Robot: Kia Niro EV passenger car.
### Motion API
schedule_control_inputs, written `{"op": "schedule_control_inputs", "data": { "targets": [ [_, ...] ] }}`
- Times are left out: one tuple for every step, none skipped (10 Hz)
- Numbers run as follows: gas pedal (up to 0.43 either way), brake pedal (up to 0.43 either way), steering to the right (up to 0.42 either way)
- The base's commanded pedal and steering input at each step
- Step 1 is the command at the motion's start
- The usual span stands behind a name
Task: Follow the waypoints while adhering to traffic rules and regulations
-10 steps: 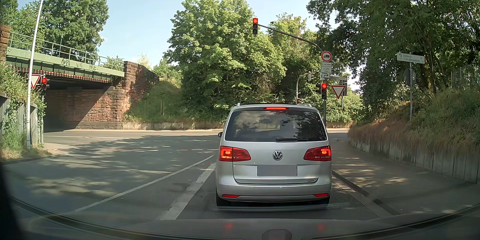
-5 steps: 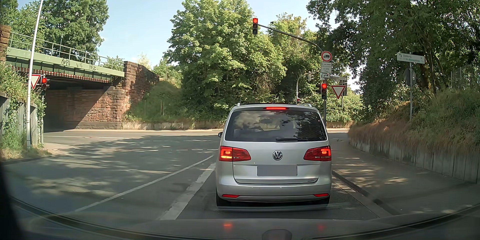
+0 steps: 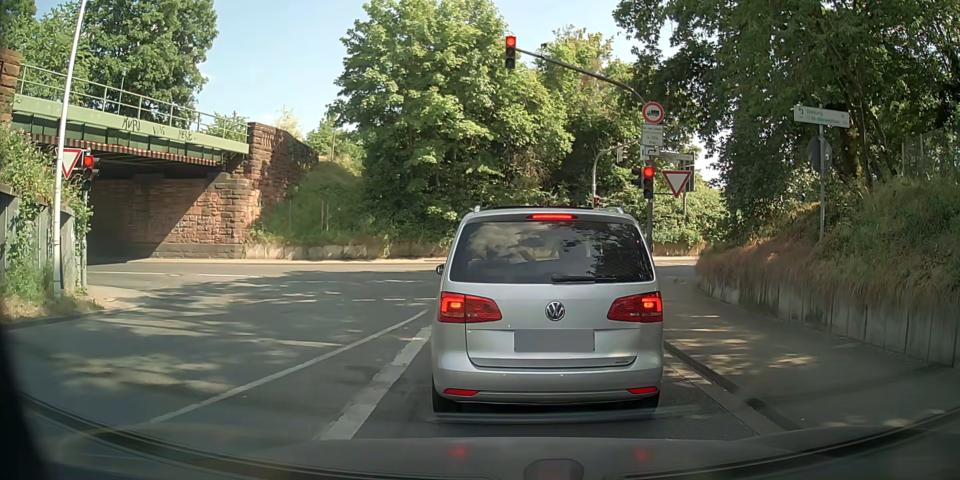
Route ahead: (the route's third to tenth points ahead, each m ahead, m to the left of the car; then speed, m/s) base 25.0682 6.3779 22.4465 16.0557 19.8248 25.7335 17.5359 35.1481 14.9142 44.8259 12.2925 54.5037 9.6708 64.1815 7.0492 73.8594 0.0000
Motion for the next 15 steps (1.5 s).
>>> {"op": "schedule_control_inputs", "data": {
  "targets": [
    [0.000, 0.207, 0.005],
    [0.000, 0.207, 0.005],
    [0.000, 0.207, 0.005],
    [0.000, 0.207, 0.005],
    [0.000, 0.207, 0.005],
    [0.000, 0.207, 0.005],
    [0.000, 0.207, 0.005],
    [0.000, 0.207, 0.005],
    [0.000, 0.207, 0.005],
    [0.000, 0.207, 0.005],
    [0.000, 0.207, 0.005],
    [0.000, 0.207, 0.005],
    [0.000, 0.207, 0.005],
    [0.000, 0.207, 0.005],
    [0.000, 0.207, 0.005]
  ]
}}
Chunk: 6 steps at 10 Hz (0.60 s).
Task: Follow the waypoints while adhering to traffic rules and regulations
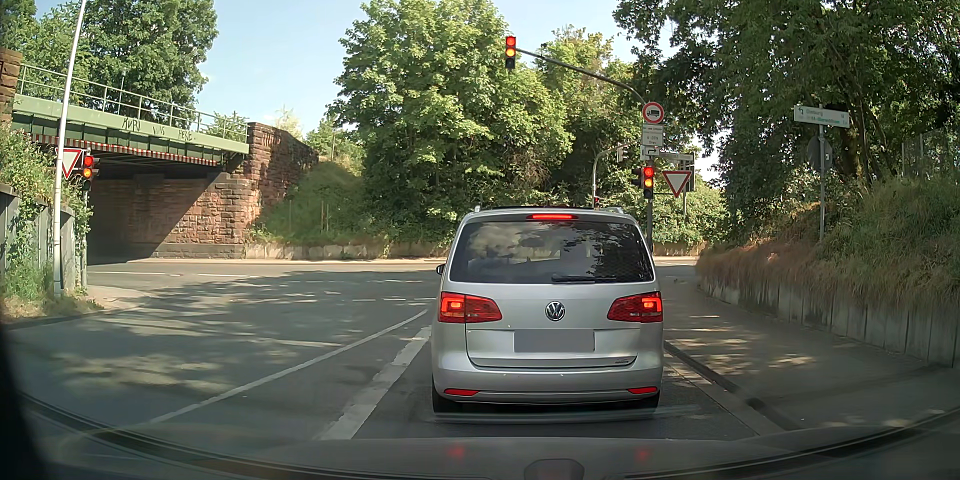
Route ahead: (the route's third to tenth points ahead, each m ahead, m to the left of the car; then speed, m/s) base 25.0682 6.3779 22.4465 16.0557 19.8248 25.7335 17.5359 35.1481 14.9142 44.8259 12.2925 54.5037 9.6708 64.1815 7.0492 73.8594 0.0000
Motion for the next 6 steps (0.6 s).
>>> {"op": "schedule_control_inputs", "data": {
  "targets": [
    [0.000, 0.207, 0.005],
    [0.000, 0.207, 0.005],
    [0.000, 0.207, 0.005],
    [0.000, 0.207, 0.005],
    [0.000, 0.201, 0.005],
    [0.000, 0.195, 0.005]
  ]
}}
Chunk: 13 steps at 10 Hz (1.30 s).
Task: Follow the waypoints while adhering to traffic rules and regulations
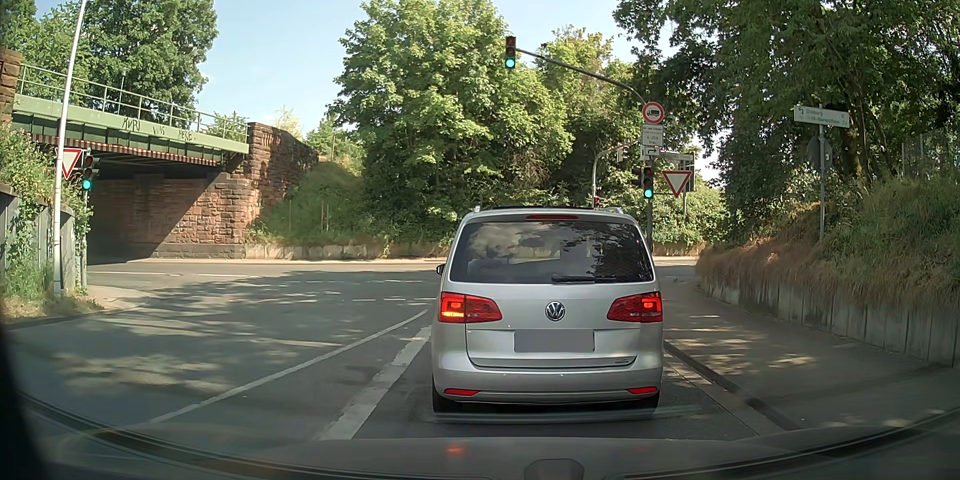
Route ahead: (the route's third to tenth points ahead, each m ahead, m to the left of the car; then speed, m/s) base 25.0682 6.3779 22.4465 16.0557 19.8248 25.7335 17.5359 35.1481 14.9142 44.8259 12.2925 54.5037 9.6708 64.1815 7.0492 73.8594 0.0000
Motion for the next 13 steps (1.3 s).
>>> {"op": "schedule_control_inputs", "data": {
  "targets": [
    [0.000, 0.183, 0.005],
    [0.000, 0.152, 0.005],
    [0.000, 0.079, 0.005],
    [0.000, 0.049, 0.005],
    [0.000, 0.037, 0.005],
    [0.000, 0.030, 0.005],
    [0.000, 0.030, 0.005],
    [0.000, 0.037, 0.005],
    [0.000, 0.037, 0.005],
    [0.000, 0.037, 0.005],
    [0.000, 0.030, 0.005],
    [0.020, 0.030, 0.005],
    [0.059, 0.030, 0.005]
  ]
}}
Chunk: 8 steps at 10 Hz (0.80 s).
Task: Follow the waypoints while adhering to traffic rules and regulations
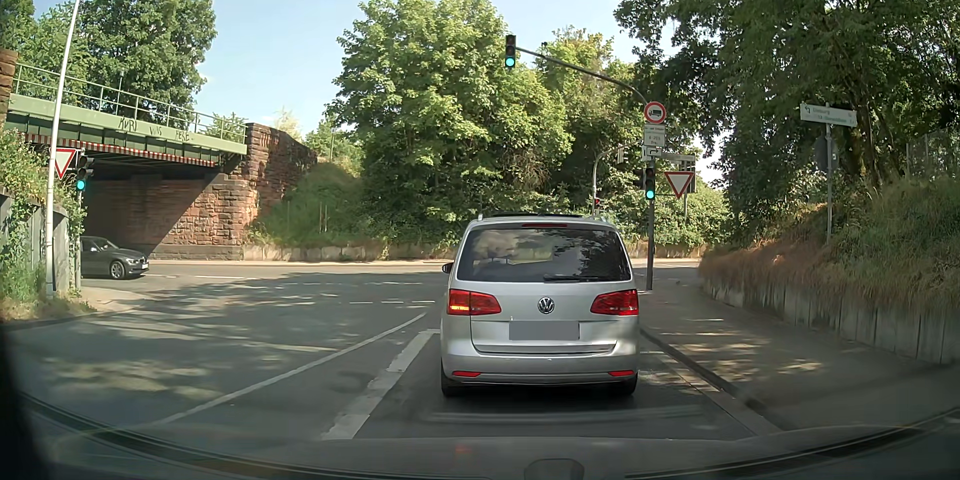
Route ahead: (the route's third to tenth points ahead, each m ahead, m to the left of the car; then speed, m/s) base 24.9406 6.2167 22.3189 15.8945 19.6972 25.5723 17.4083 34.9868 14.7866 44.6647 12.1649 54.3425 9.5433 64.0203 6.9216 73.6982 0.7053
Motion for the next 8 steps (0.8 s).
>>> {"op": "schedule_control_inputs", "data": {
  "targets": [
    [0.079, 0.030, 0.005],
    [0.110, 0.030, 0.005],
    [0.138, 0.037, 0.005],
    [0.169, 0.037, 0.005],
    [0.209, 0.037, 0.005],
    [0.240, 0.030, 0.005],
    [0.248, 0.030, 0.005],
    [0.268, 0.030, 0.005]
  ]
}}
